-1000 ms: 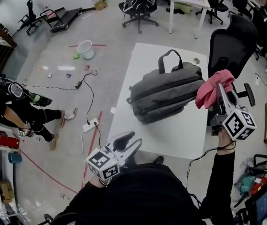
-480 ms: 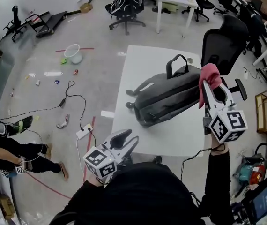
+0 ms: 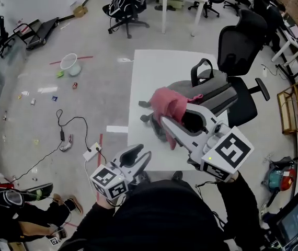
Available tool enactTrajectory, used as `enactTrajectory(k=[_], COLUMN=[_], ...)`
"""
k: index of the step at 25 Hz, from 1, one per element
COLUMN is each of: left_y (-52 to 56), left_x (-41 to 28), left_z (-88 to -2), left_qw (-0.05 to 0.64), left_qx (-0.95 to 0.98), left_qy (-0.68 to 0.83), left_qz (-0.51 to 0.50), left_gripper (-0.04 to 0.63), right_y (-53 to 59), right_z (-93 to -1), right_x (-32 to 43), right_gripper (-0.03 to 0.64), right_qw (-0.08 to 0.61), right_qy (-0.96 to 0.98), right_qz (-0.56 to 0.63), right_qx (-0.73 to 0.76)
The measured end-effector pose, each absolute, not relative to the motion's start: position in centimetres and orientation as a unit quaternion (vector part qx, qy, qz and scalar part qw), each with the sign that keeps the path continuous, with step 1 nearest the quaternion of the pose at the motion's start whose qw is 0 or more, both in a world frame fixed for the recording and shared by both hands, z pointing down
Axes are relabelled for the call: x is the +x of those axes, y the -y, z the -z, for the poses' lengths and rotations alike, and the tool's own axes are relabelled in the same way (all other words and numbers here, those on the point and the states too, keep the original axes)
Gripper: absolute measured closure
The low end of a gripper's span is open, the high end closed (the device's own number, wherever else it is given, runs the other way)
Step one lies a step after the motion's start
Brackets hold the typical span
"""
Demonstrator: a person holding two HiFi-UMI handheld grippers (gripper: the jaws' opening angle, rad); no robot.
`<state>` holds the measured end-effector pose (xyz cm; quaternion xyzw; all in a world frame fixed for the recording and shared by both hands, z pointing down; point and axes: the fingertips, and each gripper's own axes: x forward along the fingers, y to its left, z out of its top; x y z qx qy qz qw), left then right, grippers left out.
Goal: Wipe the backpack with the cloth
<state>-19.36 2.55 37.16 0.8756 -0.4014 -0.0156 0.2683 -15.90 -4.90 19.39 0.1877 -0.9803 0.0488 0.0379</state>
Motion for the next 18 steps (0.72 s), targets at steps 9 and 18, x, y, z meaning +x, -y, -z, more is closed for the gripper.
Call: enactTrajectory(k=[9,18], left_y=[-2.9,-2.8], left_x=[-20.2,-16.1], left_z=[-37.3,-36.7], left_qw=[0.278,0.268], left_qx=[0.865,0.858], left_qy=[0.417,0.437], left_qz=[0.026,0.007], left_gripper=[0.430,0.430], right_y=[9.5,19.8], right_z=[-19.6,-21.4], right_x=[-12.4,3.6], right_gripper=[0.520,0.520], right_qw=[-0.013,-0.053], right_qy=[0.962,0.887], right_qz=[-0.129,-0.175], right_qx=[0.242,0.423])
